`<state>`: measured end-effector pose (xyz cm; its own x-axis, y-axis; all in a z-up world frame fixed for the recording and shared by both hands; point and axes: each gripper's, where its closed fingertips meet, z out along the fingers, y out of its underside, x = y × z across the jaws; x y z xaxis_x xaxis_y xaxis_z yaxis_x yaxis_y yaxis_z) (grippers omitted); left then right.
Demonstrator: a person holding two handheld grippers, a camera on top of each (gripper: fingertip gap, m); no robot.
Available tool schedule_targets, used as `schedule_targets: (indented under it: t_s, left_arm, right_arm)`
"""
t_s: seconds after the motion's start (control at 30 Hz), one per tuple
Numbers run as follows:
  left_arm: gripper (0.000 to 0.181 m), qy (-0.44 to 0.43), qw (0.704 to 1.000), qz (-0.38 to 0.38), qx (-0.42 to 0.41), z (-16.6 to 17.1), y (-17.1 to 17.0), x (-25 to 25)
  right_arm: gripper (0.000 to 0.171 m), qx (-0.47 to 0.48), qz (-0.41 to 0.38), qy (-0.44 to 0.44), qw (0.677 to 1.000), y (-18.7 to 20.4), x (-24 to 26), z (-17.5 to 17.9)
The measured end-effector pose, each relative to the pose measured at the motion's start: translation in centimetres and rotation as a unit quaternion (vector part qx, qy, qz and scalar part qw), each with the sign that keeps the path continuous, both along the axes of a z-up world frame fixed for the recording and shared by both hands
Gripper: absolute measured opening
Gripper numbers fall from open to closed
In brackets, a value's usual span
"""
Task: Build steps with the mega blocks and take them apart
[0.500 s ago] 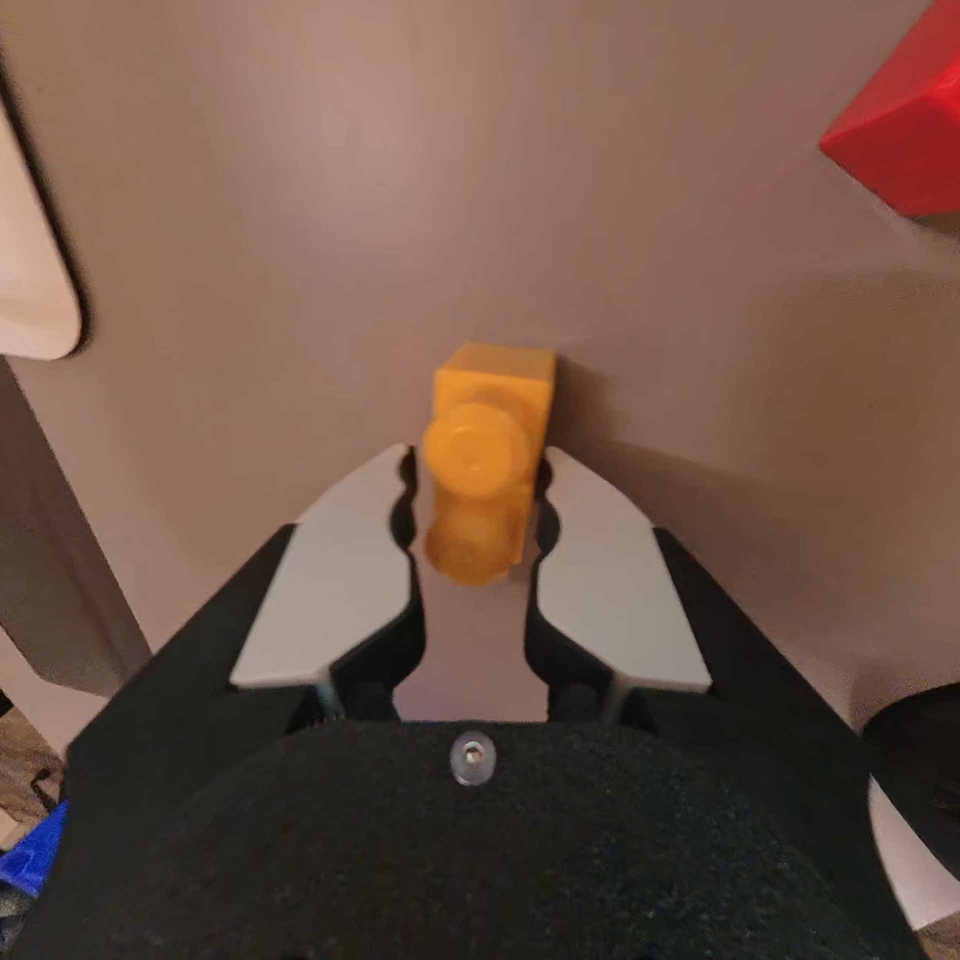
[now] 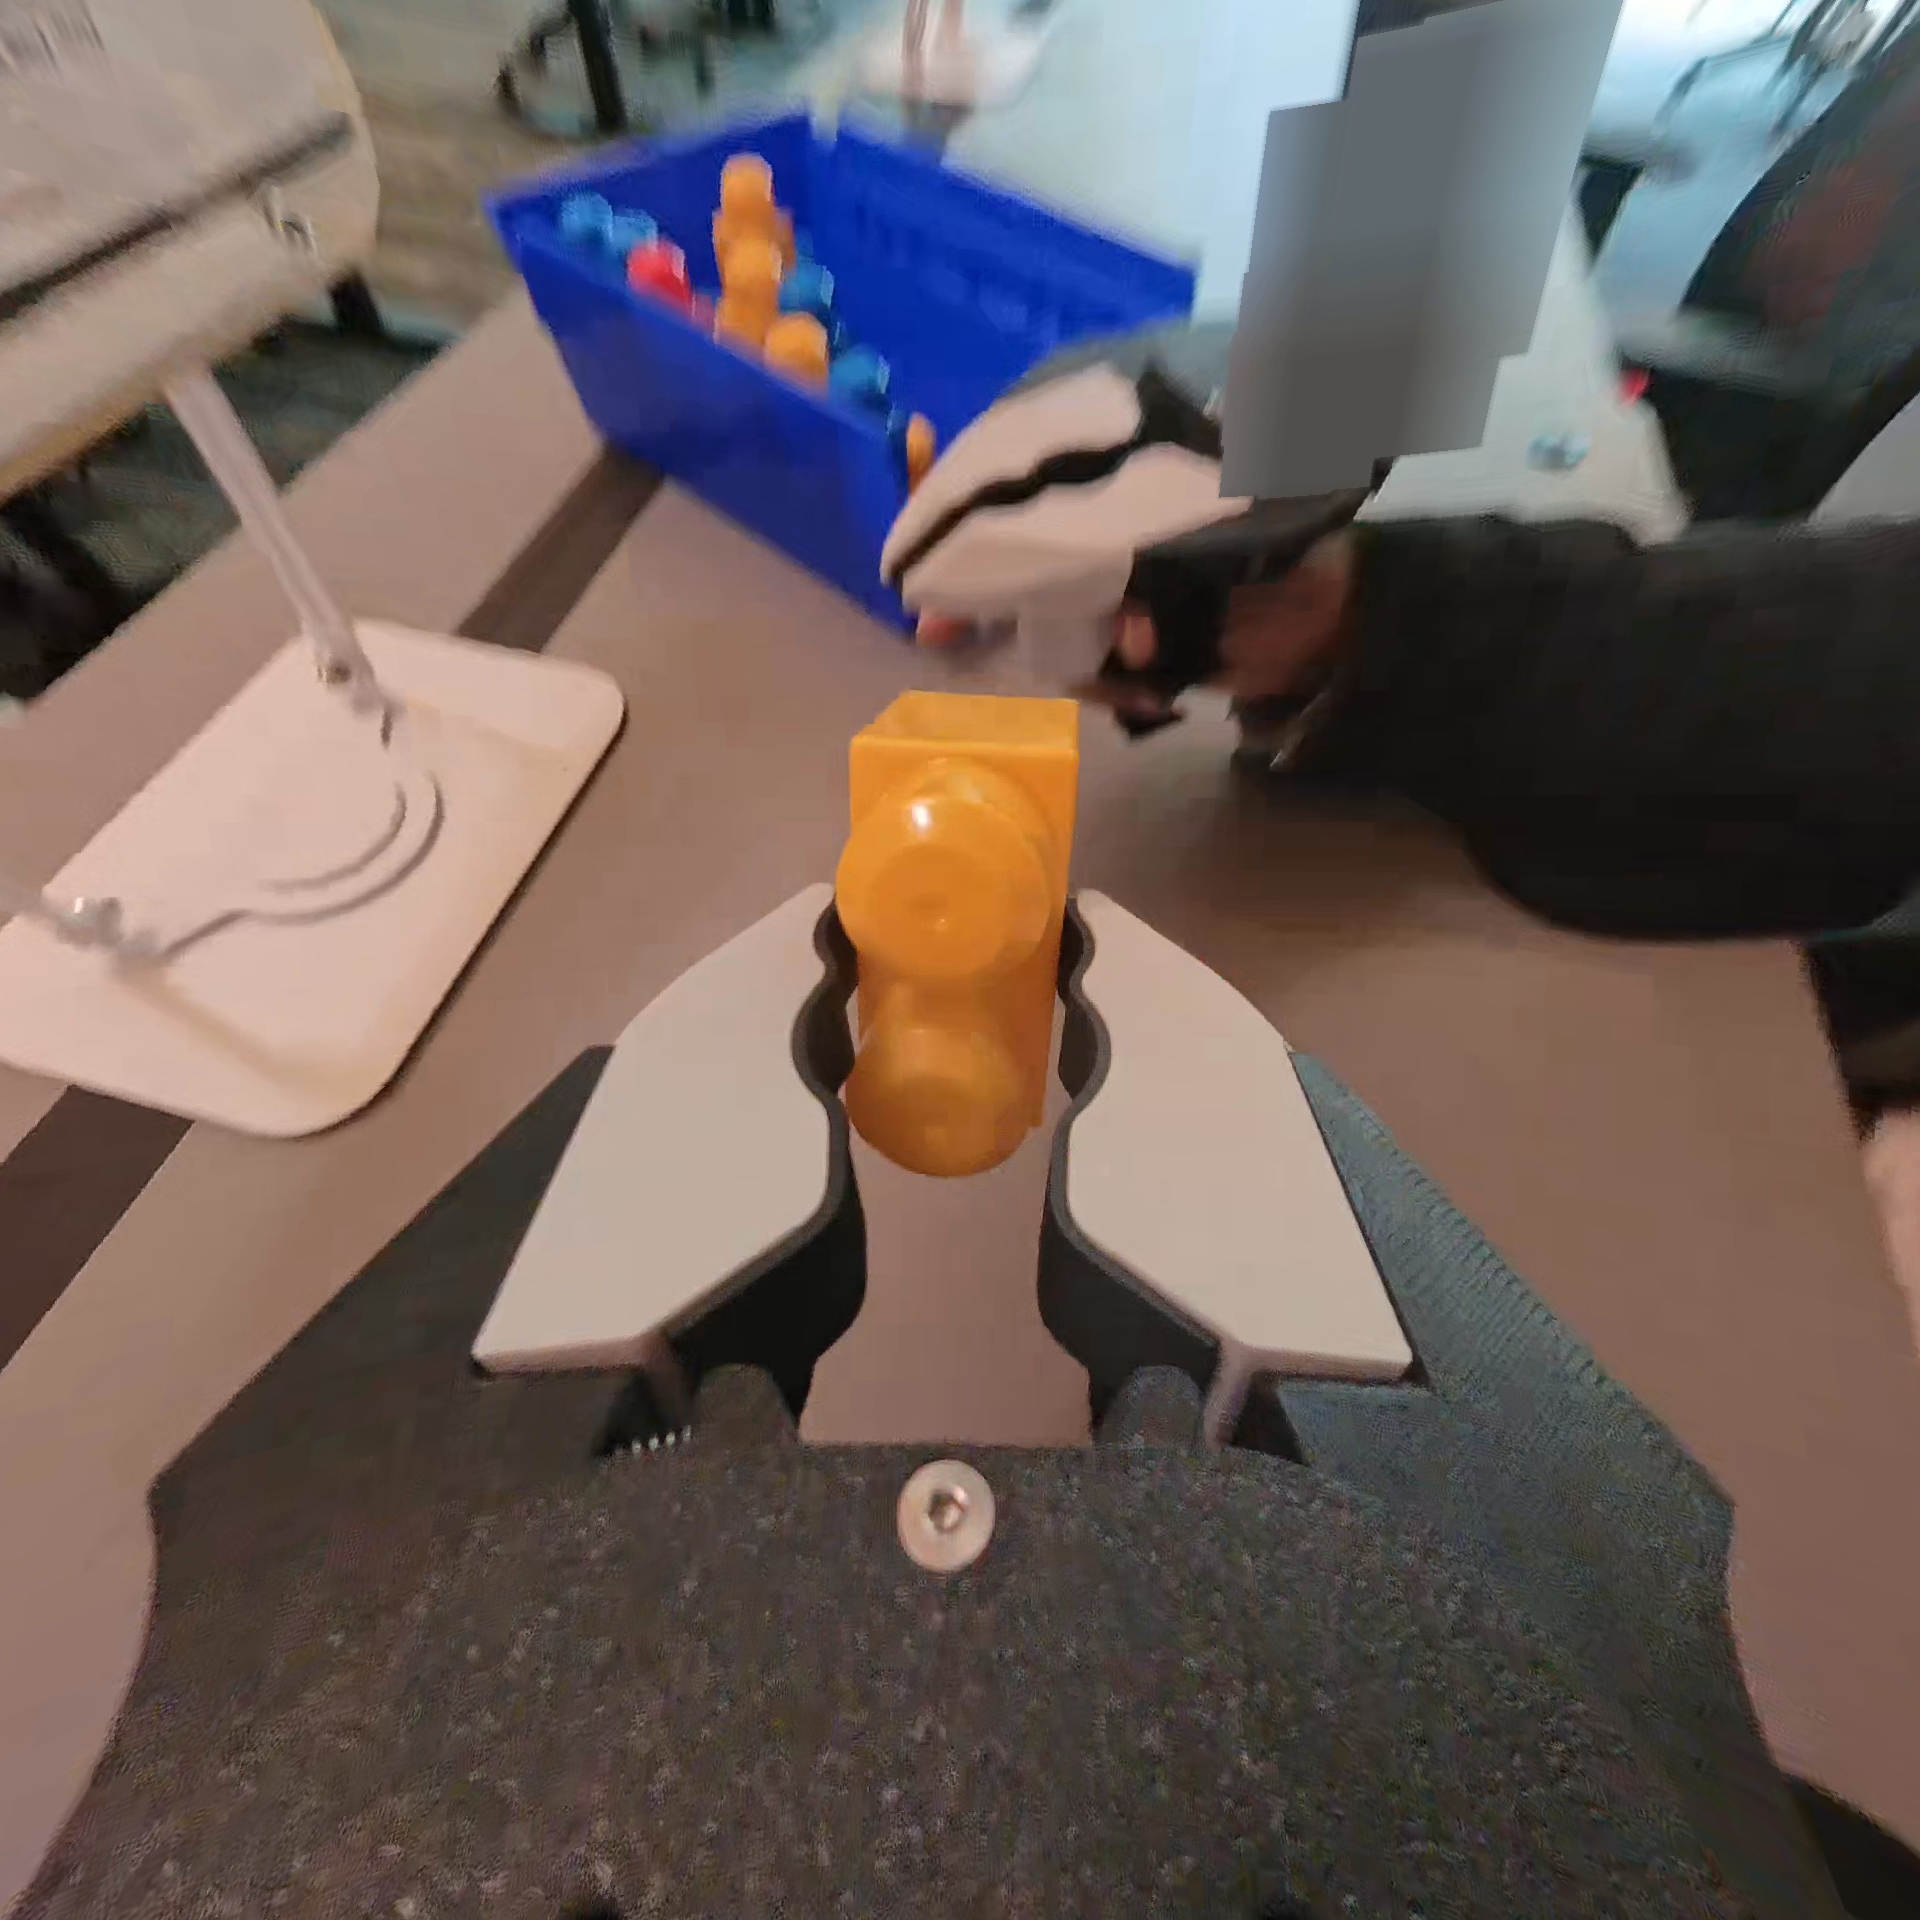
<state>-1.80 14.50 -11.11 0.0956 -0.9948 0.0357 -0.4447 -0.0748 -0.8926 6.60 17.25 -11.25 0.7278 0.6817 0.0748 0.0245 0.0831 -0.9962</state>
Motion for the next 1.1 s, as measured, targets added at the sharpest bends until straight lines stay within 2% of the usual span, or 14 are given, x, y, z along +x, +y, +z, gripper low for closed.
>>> schedule_targets:
  t_s: [0.13,0.27,0.33,0.4,0.5,0.8,1.1]
  left_arm:
    - [0.038,-0.112,0.993,-0.021,-0.011,2.5,-1.8,0.2]
    - [0.038,-0.180,0.982,-0.045,-0.034,3.0,-3.1,0.2]
    - [0.038,-0.201,0.977,-0.051,-0.055,2.8,-3.4,0.3]
    - [0.037,-0.206,0.975,-0.056,-0.067,2.4,-3.6,0.6]
    - [0.038,-0.202,0.976,-0.060,-0.063,1.8,-4.0,1.1]
    - [0.038,-0.194,0.975,-0.081,-0.063,0.3,-5.5,3.0]
    - [0.038,-0.200,0.976,-0.071,-0.057,0.2,-5.5,3.5]
  right_arm:
    - [0.021,-0.024,0.138,0.023,0.990,-3.1,-3.0,0.9]
    - [0.066,-0.083,0.271,0.062,0.957,-6.4,-5.5,1.6]
    - [0.084,-0.099,0.308,0.072,0.943,-7.5,-6.2,1.8]
    - [0.091,-0.100,0.324,0.080,0.937,-8.1,-6.6,2.1]
    - [0.088,-0.088,0.315,0.078,0.942,-8.0,-6.8,2.4]
    - [0.058,-0.063,0.283,0.080,0.954,-7.4,-6.8,2.8]
    - [0.045,-0.048,0.274,0.064,0.958,-7.4,-6.8,2.6]
